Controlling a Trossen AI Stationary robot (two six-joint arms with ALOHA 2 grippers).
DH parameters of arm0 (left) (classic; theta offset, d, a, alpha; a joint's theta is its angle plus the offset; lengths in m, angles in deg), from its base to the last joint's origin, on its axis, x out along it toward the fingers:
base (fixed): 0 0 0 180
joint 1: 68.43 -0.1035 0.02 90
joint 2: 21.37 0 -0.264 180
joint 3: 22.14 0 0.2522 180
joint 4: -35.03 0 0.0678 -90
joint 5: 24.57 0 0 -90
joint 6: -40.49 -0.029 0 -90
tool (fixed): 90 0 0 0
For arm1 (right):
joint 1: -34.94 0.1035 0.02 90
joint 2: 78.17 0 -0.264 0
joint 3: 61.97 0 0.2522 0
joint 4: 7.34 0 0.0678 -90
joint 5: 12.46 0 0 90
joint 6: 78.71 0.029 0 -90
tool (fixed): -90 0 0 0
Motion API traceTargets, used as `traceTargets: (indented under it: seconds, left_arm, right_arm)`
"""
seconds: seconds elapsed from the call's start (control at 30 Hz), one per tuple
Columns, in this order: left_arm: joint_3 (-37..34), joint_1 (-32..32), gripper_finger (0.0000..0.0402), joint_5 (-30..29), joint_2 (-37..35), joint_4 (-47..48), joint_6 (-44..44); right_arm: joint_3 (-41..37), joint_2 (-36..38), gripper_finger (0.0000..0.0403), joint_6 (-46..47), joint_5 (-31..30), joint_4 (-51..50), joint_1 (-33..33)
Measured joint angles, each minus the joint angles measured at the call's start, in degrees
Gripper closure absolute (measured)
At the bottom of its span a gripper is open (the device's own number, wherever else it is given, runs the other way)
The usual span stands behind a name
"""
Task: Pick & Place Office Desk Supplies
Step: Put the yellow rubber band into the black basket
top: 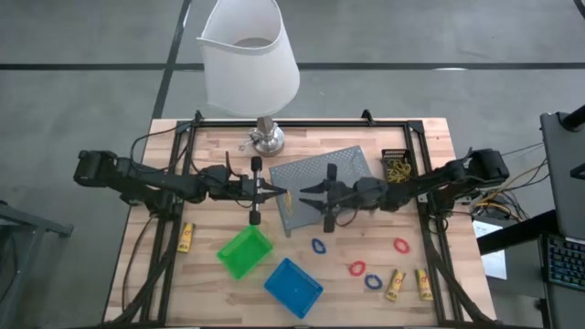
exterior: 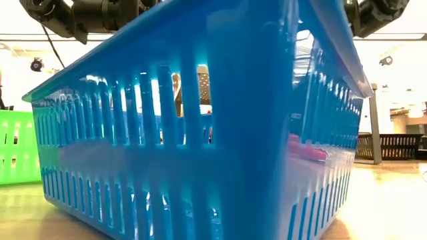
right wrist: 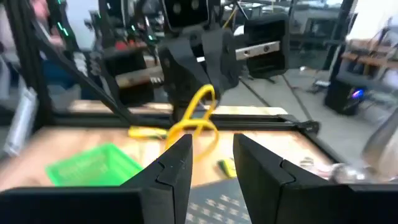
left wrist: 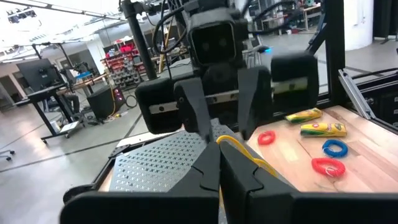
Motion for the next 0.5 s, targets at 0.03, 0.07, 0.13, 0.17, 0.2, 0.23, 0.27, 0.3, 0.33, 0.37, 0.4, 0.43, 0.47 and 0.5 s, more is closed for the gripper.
traceTargets:
  seconds: [0.03, 0.07, 0.13, 0.17, 0.2, 0.23, 0.27, 0.3, 0.33, 0.37, 0.4, 0.43, 0.47, 0.5]
  left_arm:
    - [0.0, 0.0, 0.0400, 0.0, 0.0, 0.0, -0.1]
    - [0.0, 0.0, 0.0400, 0.0, 0.0, 0.0, -0.1]
    - [0.0, 0.0, 0.0400, 0.0, 0.0, -0.1, -0.2]
    - [0.0, 0.0, 0.0400, 0.0, 0.0, -0.1, -0.1]
    - [0.0, 0.0, 0.0400, -0.1, 0.0, -0.3, -0.1]
    - [0.0, 0.0, 0.0400, -0.1, 0.0, -0.4, -0.1]
    - [0.0, 0.0, 0.0400, -0.2, 0.0, -0.4, -0.1]
    - [0.0, 0.0, 0.0400, -0.2, 0.0, -0.4, -0.2]
    - [0.0, 0.0, 0.0400, -0.2, 0.0, -0.4, -0.3]
    - [0.0, 0.0, 0.0400, -0.2, 0.0, -0.4, -0.7]
    - [0.0, 0.0, 0.0400, -0.2, 0.0, -0.4, -1.2]
    - [0.0, 0.0, 0.0400, -0.3, 0.0, -0.4, -1.5]
    - [0.0, 0.0, 0.0400, -0.3, 0.0, -0.4, -1.5]
    - [0.0, 0.0, 0.0400, -0.2, 0.0, -0.4, -1.5]
  right_arm:
    - [0.5, 0.0, 0.0291, 1.9, 1.2, 0.0, -0.1]
    - [0.7, 0.0, 0.0291, 3.5, 2.5, -0.4, -0.2]
    - [1.4, 0.0, 0.0291, 5.5, 4.7, -1.8, -0.4]
    - [1.8, -0.2, 0.0291, 6.1, 5.0, -2.4, -0.4]
    - [2.1, -0.2, 0.0291, 6.3, 5.0, -3.3, -0.4]
    - [2.5, -0.2, 0.0291, 6.4, 4.8, -4.0, -0.4]
    - [2.9, -0.2, 0.0291, 6.4, 4.7, -4.8, -0.4]
    - [3.3, -0.2, 0.0291, 6.4, 4.6, -5.6, -0.4]
    - [3.5, -0.2, 0.0291, 6.5, 4.6, -6.4, -0.4]
    - [3.6, -0.2, 0.0291, 6.8, 4.6, -6.5, -0.4]
    - [3.7, -0.2, 0.0291, 7.2, 4.6, -6.7, -0.4]
    - [3.7, -0.2, 0.0291, 7.7, 4.6, -6.8, -0.4]
    - [3.9, -0.2, 0.0291, 8.3, 4.6, -6.8, -0.4]
    - [4.0, -0.2, 0.0291, 8.8, 4.6, -6.7, -0.4]
